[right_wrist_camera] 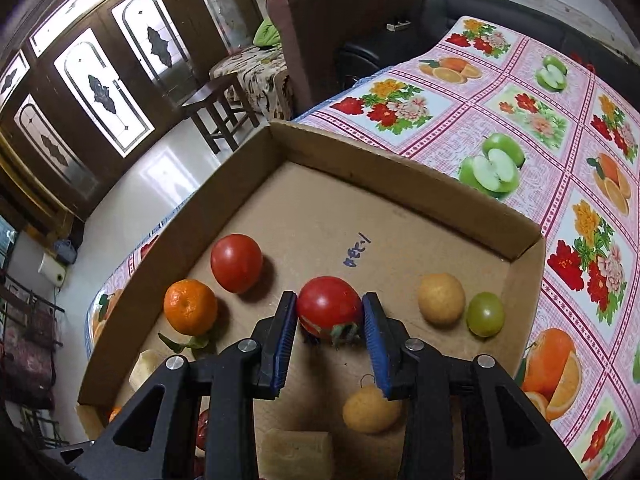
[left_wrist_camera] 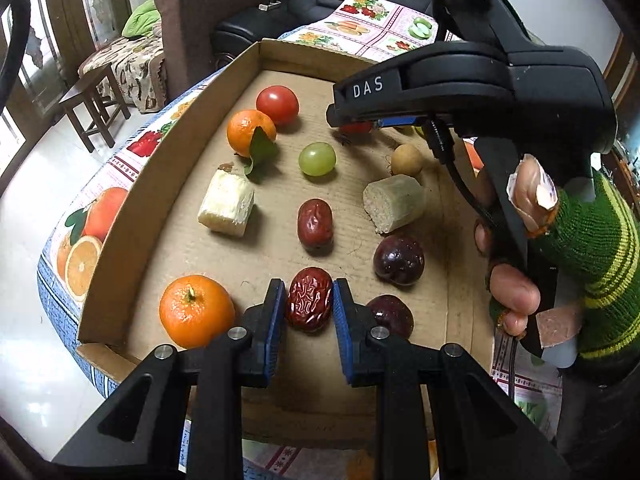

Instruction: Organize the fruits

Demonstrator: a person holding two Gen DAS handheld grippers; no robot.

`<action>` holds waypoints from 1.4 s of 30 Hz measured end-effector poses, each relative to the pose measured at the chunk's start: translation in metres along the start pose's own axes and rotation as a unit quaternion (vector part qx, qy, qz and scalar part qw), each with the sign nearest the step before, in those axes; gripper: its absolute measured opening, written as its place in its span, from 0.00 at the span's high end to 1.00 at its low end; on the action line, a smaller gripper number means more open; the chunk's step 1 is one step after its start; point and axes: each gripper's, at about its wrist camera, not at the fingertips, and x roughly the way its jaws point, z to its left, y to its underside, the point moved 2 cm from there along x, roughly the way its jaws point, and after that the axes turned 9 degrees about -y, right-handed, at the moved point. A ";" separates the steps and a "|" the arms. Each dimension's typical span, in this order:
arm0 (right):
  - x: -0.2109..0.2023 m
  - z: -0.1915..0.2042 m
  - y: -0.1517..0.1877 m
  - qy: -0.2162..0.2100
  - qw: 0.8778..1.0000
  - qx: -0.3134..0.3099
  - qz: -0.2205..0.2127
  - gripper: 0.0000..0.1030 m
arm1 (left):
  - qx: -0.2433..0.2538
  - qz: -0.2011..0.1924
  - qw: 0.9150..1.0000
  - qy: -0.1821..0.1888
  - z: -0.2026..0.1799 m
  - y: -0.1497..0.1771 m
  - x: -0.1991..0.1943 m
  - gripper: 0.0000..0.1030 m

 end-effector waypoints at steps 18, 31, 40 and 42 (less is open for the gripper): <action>-0.049 0.008 0.023 -0.021 0.999 -0.022 -0.045 0.39 | 0.001 -0.020 1.000 -0.020 -0.010 0.018 -0.030 0.57; -0.105 0.018 0.076 -0.048 0.987 -0.148 -0.052 0.28 | -0.002 -0.054 0.998 -0.035 0.000 0.040 -0.066 0.54; -0.129 0.025 0.120 -0.071 0.966 -0.249 -0.024 0.28 | 0.007 -0.076 0.996 -0.054 0.000 0.053 -0.086 0.54; -0.136 0.026 0.126 -0.076 0.961 -0.265 -0.026 0.27 | 0.012 -0.078 0.995 -0.056 0.000 0.056 -0.089 0.54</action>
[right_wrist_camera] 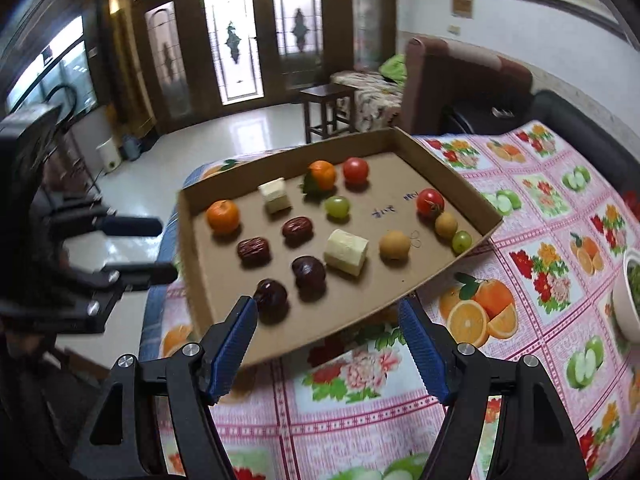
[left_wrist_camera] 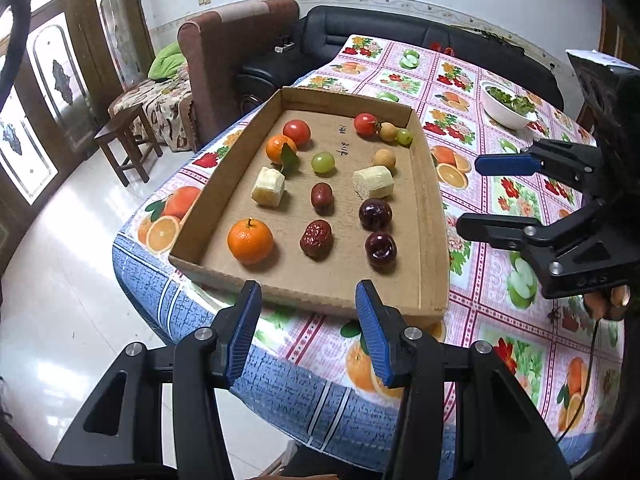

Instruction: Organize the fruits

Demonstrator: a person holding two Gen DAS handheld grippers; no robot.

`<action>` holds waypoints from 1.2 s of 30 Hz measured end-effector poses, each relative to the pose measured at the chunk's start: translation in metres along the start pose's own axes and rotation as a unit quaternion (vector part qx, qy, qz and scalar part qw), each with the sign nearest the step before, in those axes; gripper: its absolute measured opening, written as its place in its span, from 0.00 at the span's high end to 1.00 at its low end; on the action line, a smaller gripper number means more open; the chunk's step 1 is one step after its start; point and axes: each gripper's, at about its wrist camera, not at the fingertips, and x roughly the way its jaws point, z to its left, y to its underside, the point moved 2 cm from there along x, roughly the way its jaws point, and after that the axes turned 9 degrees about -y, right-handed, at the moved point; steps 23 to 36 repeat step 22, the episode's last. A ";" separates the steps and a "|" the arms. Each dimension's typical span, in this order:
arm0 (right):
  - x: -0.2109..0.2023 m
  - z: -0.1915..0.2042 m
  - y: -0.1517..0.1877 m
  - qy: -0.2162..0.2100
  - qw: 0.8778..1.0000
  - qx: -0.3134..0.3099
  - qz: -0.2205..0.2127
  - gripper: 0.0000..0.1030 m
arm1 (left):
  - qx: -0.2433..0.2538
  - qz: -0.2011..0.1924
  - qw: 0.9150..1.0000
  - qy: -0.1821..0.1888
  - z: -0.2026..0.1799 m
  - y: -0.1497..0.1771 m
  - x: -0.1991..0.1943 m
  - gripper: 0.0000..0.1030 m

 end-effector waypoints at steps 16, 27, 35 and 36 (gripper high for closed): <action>0.000 0.028 0.011 -0.009 0.998 -0.058 0.029 0.24 | -0.004 -0.003 1.000 -0.004 0.004 0.007 -0.010 0.54; 0.002 0.036 0.015 -0.014 0.998 -0.060 0.029 0.24 | -0.009 -0.015 1.000 -0.020 0.009 0.006 -0.014 0.54; 0.002 0.036 0.015 -0.014 0.998 -0.060 0.029 0.24 | -0.009 -0.015 1.000 -0.020 0.009 0.006 -0.014 0.54; 0.002 0.036 0.015 -0.014 0.998 -0.060 0.029 0.24 | -0.009 -0.015 1.000 -0.020 0.009 0.006 -0.014 0.54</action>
